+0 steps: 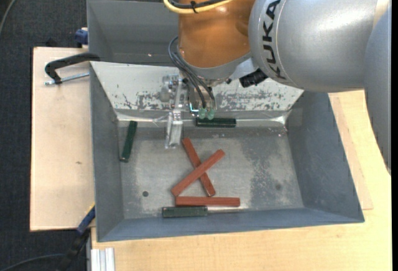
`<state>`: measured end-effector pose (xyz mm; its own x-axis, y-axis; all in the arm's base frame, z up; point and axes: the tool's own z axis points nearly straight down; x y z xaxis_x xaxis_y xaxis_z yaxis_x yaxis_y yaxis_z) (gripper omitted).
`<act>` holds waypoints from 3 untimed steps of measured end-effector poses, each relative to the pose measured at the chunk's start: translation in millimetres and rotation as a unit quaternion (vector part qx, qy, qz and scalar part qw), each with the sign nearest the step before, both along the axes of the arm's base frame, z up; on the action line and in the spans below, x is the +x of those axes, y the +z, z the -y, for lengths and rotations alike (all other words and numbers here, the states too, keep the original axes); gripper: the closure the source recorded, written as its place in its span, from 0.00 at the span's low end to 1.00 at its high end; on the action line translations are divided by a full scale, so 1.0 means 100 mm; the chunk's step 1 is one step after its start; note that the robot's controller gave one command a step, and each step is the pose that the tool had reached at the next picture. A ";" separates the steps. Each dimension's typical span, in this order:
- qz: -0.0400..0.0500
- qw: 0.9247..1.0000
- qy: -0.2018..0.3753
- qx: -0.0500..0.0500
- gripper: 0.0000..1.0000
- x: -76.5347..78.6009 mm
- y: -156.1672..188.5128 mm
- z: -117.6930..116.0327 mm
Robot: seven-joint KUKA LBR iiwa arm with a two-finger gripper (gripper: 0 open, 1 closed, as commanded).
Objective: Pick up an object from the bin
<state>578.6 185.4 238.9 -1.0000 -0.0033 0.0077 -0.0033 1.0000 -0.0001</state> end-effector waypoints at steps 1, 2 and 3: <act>0.000 0.998 0.055 -0.001 0.00 -0.40 -0.66 0.72; 0.001 0.980 0.197 0.001 0.00 -0.71 -1.71 0.99; 0.004 0.980 0.197 0.001 1.00 -0.69 -1.66 0.99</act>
Offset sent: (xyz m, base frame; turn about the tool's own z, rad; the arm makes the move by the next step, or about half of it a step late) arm -0.0383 -0.0689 -0.0633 -0.1145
